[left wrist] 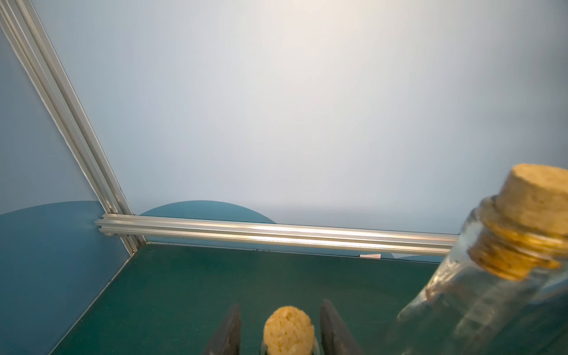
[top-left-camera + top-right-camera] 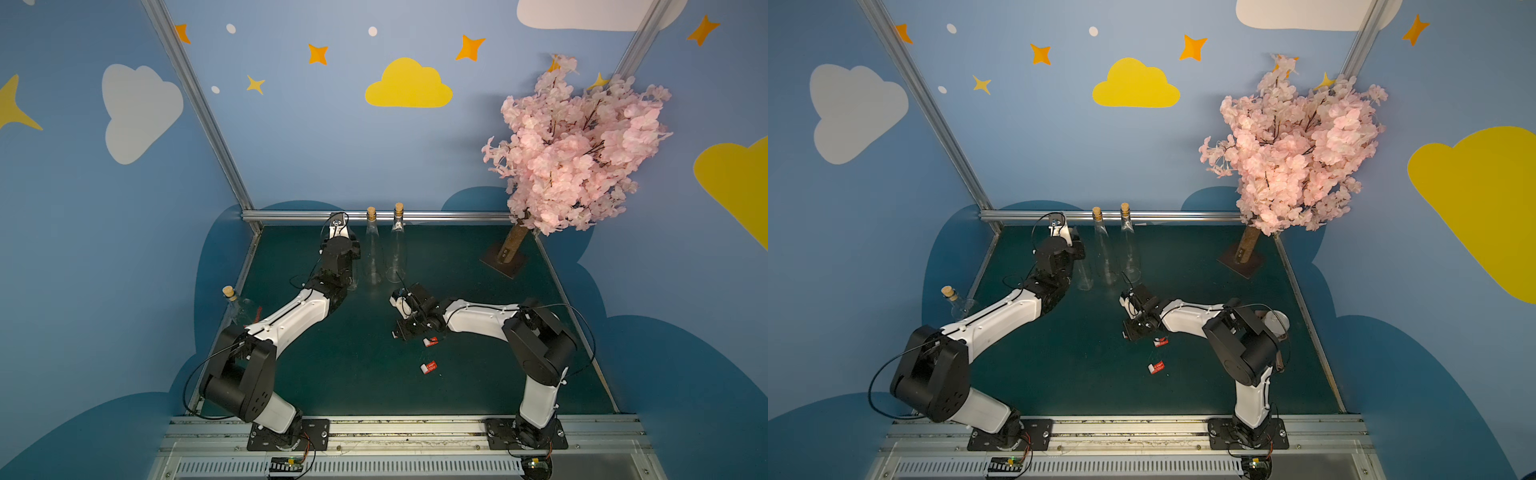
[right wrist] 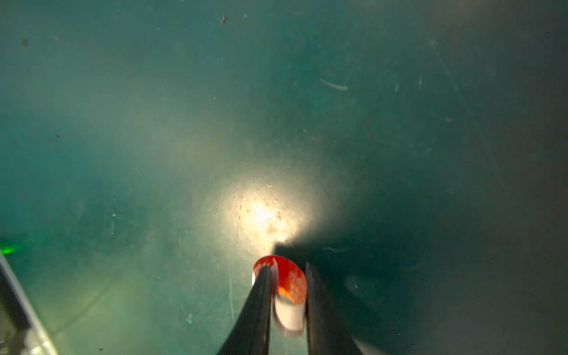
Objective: Remove the label from the bottle
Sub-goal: Place the label at the center of the board.
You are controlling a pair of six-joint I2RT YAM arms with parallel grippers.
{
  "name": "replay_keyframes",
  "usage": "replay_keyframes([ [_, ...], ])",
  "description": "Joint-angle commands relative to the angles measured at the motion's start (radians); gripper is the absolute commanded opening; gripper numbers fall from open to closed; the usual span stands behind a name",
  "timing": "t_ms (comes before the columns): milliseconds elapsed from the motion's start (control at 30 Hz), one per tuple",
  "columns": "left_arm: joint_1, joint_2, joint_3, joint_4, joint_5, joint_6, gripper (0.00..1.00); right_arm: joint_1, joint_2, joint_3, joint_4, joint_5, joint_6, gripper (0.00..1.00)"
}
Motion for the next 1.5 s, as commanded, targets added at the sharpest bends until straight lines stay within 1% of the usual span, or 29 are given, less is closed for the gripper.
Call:
replay_keyframes([
  [0, 0.0, -0.046, -0.022, 0.004, -0.002, -0.032, 0.42, 0.027, 0.043, 0.025, -0.106, 0.149, -0.038, 0.22],
  [200, -0.004, -0.103, -0.075, -0.001, 0.031, -0.058, 0.42, 0.073, 0.08, 0.067, -0.161, 0.27, -0.055, 0.22],
  [300, -0.004, -0.131, -0.096, -0.014, 0.033, -0.075, 0.42, 0.092, 0.1, 0.086, -0.187, 0.316, -0.061, 0.25],
  [600, -0.007, -0.19, -0.129, -0.05, 0.053, -0.113, 0.43, 0.111, 0.072, 0.104, -0.215, 0.351, -0.05, 0.34],
  [933, -0.013, -0.223, -0.159, -0.064, 0.055, -0.122, 0.42, 0.114, 0.031, 0.118, -0.226, 0.343, -0.041, 0.45],
  [1233, -0.02, -0.227, -0.171, -0.092, 0.058, -0.14, 0.42, 0.111, -0.036, 0.144, -0.239, 0.309, -0.034, 0.47],
  [1467, -0.026, -0.234, -0.155, -0.178, 0.063, -0.169, 0.41, 0.112, -0.11, 0.152, -0.256, 0.295, -0.035, 0.48],
])
